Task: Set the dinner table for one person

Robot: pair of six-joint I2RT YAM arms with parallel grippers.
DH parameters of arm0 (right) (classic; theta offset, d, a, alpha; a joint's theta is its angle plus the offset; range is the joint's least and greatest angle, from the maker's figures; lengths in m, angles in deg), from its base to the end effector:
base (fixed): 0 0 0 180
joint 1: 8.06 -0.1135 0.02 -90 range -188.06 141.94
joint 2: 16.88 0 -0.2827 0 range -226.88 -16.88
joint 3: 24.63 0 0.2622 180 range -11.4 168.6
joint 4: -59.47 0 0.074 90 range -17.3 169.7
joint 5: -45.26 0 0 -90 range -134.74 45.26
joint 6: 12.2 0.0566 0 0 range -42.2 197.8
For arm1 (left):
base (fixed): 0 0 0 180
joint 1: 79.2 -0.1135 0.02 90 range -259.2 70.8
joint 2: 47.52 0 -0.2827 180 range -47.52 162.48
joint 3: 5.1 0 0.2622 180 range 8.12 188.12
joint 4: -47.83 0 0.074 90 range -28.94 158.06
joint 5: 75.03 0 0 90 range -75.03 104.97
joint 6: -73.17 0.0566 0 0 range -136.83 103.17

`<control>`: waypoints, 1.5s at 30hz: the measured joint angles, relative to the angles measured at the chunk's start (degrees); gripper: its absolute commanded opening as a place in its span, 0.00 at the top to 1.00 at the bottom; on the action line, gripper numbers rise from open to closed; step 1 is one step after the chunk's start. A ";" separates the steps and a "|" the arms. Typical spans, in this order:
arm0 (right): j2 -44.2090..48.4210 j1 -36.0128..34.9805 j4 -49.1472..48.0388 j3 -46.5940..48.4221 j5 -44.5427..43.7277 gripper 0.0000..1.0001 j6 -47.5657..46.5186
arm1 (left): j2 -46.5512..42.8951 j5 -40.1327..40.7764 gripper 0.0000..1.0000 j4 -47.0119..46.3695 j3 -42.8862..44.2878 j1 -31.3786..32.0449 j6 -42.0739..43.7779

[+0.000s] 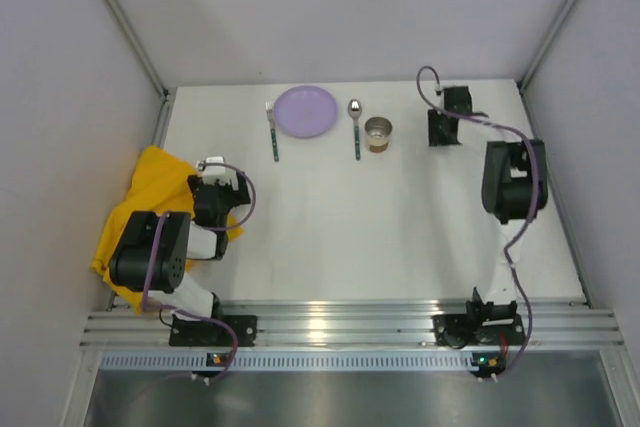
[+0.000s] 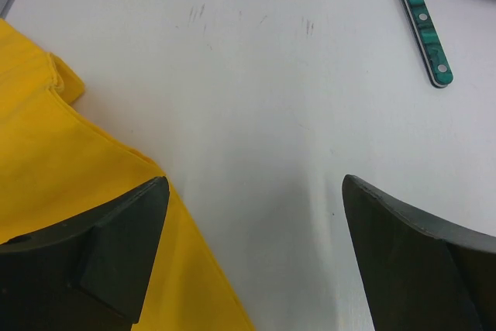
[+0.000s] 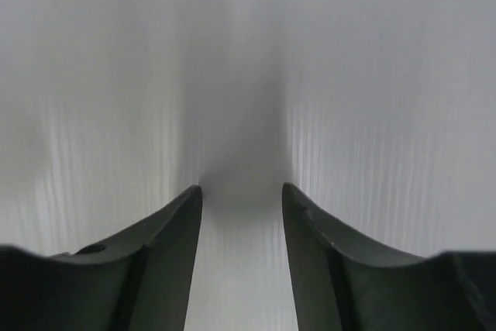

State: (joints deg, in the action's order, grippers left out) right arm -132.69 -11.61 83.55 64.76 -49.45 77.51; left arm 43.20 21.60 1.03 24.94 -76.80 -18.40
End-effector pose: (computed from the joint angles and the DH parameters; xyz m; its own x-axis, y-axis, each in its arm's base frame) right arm 0.4603 0.0239 0.1507 -0.7701 -0.0528 -0.6357 -0.0135 0.9977 -0.0666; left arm 0.2784 -0.0051 0.1363 -0.2377 -0.0173 -0.9712 -0.0769 0.9970 0.0011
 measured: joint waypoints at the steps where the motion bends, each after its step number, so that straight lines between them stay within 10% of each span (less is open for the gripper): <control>1: -6.69 -0.13 6.67 11.98 0.20 0.28 -0.09 | 0.00 0.00 0.01 0.02 0.00 -0.04 0.00; 3: -23.54 -0.48 20.98 39.74 0.00 0.20 -2.99 | 0.00 -0.02 0.01 0.02 0.00 -0.07 0.00; 6: -32.89 -0.83 28.63 58.53 -0.63 0.33 -5.01 | 0.00 -0.09 0.01 0.02 0.04 -0.09 0.00; 13: -28.76 -3.45 44.30 54.66 -4.07 0.26 -14.91 | 0.00 -0.22 0.01 0.02 0.07 -0.09 0.00; 14: -29.31 -3.96 46.56 55.76 -4.85 0.01 -16.37 | 0.00 -0.22 0.01 0.00 0.07 -0.09 0.00; 38: -18.58 -1.40 58.03 37.79 -0.72 0.00 -18.88 | -0.04 -0.72 0.01 0.04 0.11 -0.11 0.07; 45: -0.87 -4.59 49.51 33.35 2.58 0.00 -10.99 | 2.93 -2.03 0.01 30.84 22.69 -0.02 -1.20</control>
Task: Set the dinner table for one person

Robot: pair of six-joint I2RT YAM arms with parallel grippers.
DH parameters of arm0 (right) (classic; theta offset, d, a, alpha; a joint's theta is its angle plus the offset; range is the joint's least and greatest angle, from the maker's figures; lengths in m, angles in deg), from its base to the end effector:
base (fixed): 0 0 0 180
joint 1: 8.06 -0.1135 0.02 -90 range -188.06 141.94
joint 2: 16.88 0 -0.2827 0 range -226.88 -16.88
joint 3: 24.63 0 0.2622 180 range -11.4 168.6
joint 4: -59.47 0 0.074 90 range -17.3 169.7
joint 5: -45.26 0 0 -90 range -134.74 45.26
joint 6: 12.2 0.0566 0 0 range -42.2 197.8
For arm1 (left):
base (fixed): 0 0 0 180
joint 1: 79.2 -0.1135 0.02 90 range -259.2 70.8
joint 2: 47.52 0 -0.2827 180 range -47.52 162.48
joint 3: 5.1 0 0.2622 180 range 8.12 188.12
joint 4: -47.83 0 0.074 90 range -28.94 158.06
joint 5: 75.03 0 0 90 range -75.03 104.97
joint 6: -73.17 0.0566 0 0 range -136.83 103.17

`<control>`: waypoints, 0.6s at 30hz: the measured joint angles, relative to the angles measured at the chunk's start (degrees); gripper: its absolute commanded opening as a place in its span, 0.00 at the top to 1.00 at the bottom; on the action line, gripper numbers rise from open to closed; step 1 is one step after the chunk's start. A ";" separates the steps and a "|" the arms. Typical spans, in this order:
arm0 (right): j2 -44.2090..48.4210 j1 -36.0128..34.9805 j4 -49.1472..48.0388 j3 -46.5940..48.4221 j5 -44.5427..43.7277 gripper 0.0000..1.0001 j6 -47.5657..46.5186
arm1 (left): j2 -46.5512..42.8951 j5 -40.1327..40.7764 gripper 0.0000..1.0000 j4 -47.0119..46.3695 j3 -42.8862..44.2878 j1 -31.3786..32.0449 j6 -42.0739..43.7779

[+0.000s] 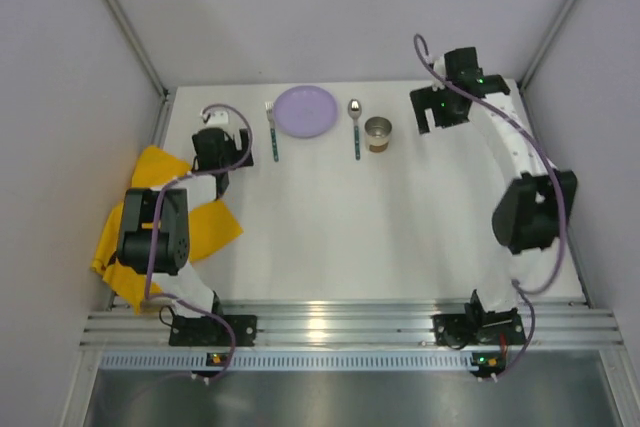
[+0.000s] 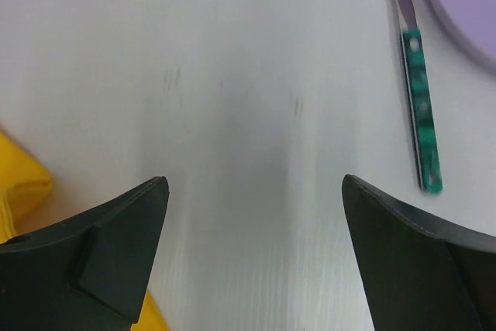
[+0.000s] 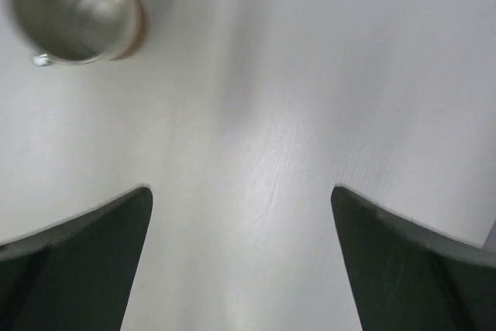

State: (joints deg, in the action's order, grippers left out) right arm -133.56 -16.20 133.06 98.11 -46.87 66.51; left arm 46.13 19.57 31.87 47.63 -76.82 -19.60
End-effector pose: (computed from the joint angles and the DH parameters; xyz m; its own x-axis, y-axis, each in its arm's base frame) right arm 0.4533 0.0627 0.2731 -0.8721 -0.3224 -0.3681 -0.3041 0.9465 -0.1085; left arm 0.3542 -0.0102 0.1688 -0.4196 -0.0308 -0.9072 -0.0516 0.9986 -0.0100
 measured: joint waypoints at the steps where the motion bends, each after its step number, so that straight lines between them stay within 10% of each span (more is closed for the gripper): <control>1: 6.75 -1.16 -5.16 -3.82 0.83 0.00 2.47 | 2.19 1.16 0.01 5.44 6.03 -0.04 -1.20; 7: 56.22 -2.64 -30.51 -40.98 10.38 0.00 24.09 | 7.56 6.64 0.01 34.45 30.03 -0.15 -12.02; 18: 58.60 -7.23 -27.52 -62.29 21.70 0.00 39.65 | -1.38 17.44 0.02 62.60 27.26 -1.01 -26.23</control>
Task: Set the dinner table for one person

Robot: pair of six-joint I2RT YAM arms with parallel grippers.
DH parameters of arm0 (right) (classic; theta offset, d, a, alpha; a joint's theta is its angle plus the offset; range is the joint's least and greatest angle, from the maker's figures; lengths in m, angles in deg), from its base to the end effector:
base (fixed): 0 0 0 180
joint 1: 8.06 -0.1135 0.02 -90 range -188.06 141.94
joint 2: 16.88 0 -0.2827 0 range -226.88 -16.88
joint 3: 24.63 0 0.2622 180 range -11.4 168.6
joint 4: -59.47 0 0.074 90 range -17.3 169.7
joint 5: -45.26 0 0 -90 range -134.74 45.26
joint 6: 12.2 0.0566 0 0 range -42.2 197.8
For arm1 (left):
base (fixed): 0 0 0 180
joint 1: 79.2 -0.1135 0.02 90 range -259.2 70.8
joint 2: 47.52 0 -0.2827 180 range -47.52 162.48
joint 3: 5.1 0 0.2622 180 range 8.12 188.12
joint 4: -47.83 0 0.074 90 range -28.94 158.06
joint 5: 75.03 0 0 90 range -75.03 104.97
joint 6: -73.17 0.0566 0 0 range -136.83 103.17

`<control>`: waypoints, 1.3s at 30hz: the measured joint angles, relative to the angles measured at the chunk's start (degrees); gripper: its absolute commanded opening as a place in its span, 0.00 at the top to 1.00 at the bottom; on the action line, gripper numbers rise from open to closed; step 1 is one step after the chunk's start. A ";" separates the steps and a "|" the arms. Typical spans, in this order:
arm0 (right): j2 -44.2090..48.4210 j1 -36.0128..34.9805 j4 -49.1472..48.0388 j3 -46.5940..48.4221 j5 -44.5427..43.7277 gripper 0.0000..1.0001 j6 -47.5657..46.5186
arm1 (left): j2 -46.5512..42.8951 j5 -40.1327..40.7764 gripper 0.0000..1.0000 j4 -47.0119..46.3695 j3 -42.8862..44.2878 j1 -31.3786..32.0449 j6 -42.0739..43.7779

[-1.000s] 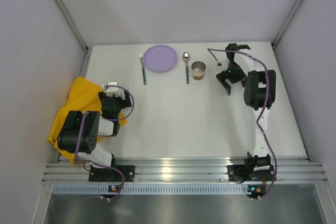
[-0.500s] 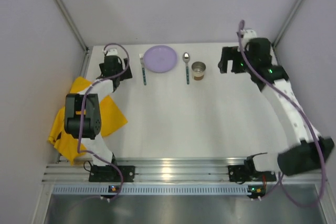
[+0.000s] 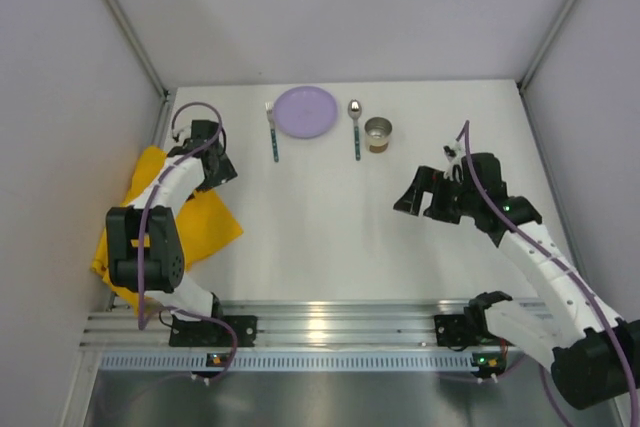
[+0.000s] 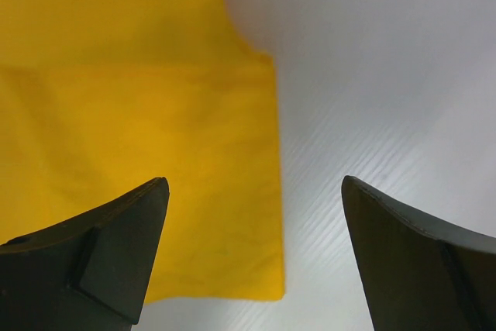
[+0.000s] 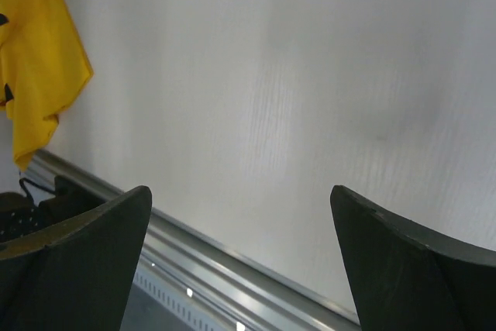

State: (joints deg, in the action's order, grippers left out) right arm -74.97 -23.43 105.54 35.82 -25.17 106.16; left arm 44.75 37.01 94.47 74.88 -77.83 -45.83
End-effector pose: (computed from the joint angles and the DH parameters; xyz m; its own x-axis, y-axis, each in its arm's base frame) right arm 0.2115 0.0778 0.2763 -0.8159 0.2399 -0.5261 -0.1087 0.8300 0.5470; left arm 0.3531 0.0128 0.2318 -0.6658 -0.4336 -0.6072 -0.5651 0.8245 0.0309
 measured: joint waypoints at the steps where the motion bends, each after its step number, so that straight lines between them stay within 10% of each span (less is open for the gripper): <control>1: 2.54 -1.27 0.02 -1.64 0.37 0.00 1.40 | -1.11 0.04 0.02 0.46 -2.40 -0.09 -0.48; 13: 9.01 -4.57 -5.29 -7.26 8.74 0.00 6.82 | -0.83 -4.98 0.29 1.44 -14.29 -0.13 -4.20; 19: 10.54 -4.70 -10.51 -9.86 14.19 0.00 8.48 | 0.55 -8.63 0.91 -2.97 -14.27 0.02 -5.01; 22: 11.26 -4.70 -13.03 -10.60 16.39 0.00 9.44 | 0.22 -9.11 1.00 -4.52 -14.93 0.07 -4.72; 28: 9.57 -4.72 -14.36 -10.84 17.40 0.00 9.70 | -0.66 -9.86 1.00 -3.87 -15.17 3.41 -8.55; 35: 10.16 -4.72 -13.35 -10.78 15.72 0.00 8.46 | 3.23 -14.12 1.00 -1.81 -3.72 22.27 -20.11; 37: 10.36 -4.72 -12.31 -10.45 14.75 0.00 7.37 | 8.02 -16.06 0.64 -1.88 4.26 26.58 -22.62; 38: 10.29 -4.72 -11.98 -10.29 14.38 0.00 6.86 | 10.49 -17.07 0.16 -1.81 8.48 28.11 -23.56; 39: 10.12 -4.72 -11.56 -10.10 13.97 0.00 6.40 | 13.07 -17.81 0.02 -1.38 12.92 29.42 -24.59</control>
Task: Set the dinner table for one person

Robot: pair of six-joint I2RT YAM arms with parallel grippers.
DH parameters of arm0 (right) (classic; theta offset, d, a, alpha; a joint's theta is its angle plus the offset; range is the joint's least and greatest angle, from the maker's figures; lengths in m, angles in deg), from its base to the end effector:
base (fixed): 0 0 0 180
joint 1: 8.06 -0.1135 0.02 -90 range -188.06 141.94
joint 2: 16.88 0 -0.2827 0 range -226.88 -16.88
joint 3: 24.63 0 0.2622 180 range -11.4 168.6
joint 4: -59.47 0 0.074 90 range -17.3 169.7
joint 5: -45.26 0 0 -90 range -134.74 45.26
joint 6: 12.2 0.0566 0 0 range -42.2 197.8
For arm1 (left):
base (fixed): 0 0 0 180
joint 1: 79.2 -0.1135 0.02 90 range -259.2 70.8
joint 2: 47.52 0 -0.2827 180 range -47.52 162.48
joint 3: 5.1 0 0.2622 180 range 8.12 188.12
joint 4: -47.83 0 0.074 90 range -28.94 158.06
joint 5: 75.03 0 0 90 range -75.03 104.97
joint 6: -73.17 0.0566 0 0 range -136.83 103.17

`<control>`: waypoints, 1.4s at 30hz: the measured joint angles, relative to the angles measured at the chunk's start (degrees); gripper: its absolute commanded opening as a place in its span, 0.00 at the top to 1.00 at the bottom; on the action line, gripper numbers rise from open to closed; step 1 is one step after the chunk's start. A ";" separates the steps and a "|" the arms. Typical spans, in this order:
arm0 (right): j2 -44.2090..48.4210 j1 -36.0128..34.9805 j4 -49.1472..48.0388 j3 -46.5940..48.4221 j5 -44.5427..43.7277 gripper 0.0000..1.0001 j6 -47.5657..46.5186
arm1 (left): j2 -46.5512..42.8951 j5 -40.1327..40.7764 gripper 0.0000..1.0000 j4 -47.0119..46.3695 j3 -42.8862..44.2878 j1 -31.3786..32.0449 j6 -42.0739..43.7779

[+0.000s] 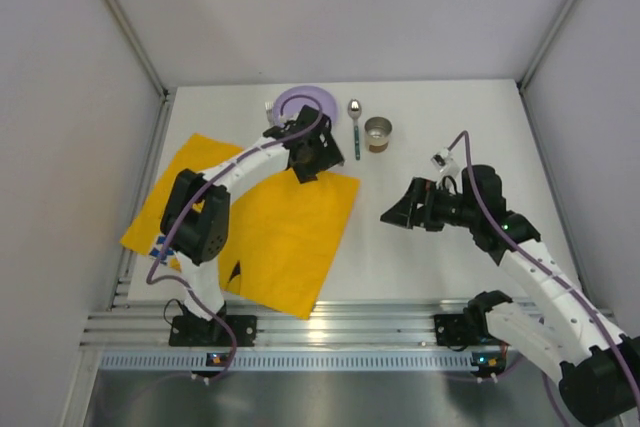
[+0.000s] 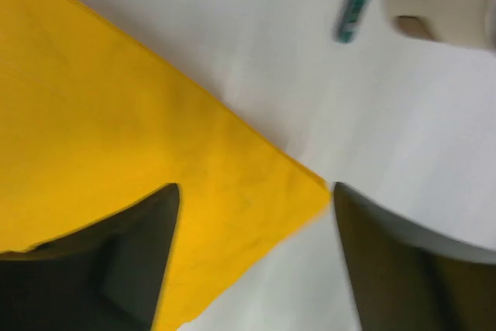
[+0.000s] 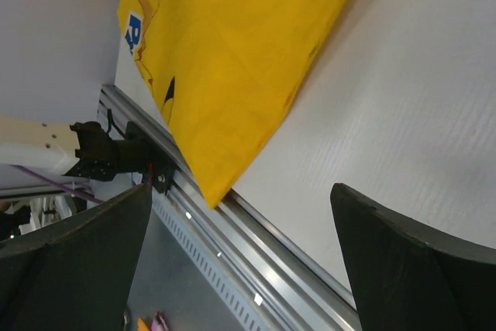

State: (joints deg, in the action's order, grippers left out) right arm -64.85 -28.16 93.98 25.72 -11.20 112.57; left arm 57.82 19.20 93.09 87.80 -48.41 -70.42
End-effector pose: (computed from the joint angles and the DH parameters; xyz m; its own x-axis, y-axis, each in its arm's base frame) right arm 0.1727 0.0965 0.2699 -0.8242 0.2045 -0.5281 -0.3114 0.6151 0.7243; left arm 0.3634 -0.2117 0.2194 -0.8146 -0.4489 -0.3673 -0.3015 0.8687 -0.3930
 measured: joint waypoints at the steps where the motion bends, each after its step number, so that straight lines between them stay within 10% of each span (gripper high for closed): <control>1: -0.63 0.00 0.74 0.59 -0.31 0.00 -0.66 | 2.21 -0.50 0.01 -0.04 4.07 1.07 -1.20; 14: -20.31 -0.04 0.96 6.05 -6.29 0.00 -2.62 | -8.79 8.63 0.02 6.51 13.49 1.25 1.22; 22: -40.94 -1.73 -2.05 8.41 -7.61 0.06 -0.20 | -28.74 13.14 0.02 9.31 -0.52 -15.26 8.39; 29: -49.00 -7.56 -8.50 13.86 -6.88 0.39 2.67 | -34.36 13.62 0.01 13.40 -9.99 -19.32 12.63; 35: -53.53 -10.95 -7.58 16.59 -8.76 0.99 2.27 | -35.19 14.10 0.02 14.12 -10.14 -20.11 14.67; 42: -52.63 -9.84 1.95 20.13 -16.70 1.00 -4.13 | -35.21 14.82 0.03 14.03 -10.32 -20.57 16.22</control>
State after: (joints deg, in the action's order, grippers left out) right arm -117.48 -37.99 95.92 45.85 -27.90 108.44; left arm 22.61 34.02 107.12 77.48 -68.98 -54.20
